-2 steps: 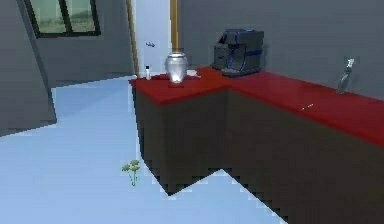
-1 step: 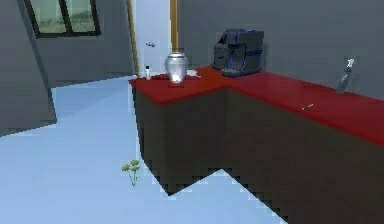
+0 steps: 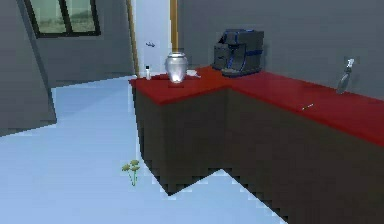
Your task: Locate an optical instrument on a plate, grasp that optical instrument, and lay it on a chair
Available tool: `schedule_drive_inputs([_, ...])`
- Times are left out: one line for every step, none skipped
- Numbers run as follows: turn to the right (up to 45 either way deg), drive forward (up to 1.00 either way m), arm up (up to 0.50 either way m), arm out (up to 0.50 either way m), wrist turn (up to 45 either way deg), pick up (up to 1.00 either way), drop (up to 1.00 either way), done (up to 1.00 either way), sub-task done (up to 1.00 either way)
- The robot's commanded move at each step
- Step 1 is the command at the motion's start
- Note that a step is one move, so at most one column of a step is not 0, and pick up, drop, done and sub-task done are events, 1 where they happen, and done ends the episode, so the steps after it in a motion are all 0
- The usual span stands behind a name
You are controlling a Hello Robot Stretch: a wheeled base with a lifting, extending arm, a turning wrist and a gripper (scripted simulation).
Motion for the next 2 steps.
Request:
schedule_drive_inputs([0.0, 0.0, -0.14, 0.0, 0.0, 0.0, 0.0, 0.0, 0.0])
schedule_drive_inputs([0.0, 0.0, 0.0, 0.0, 0.0, 1.0, 0.0, 0.0, 0.0])
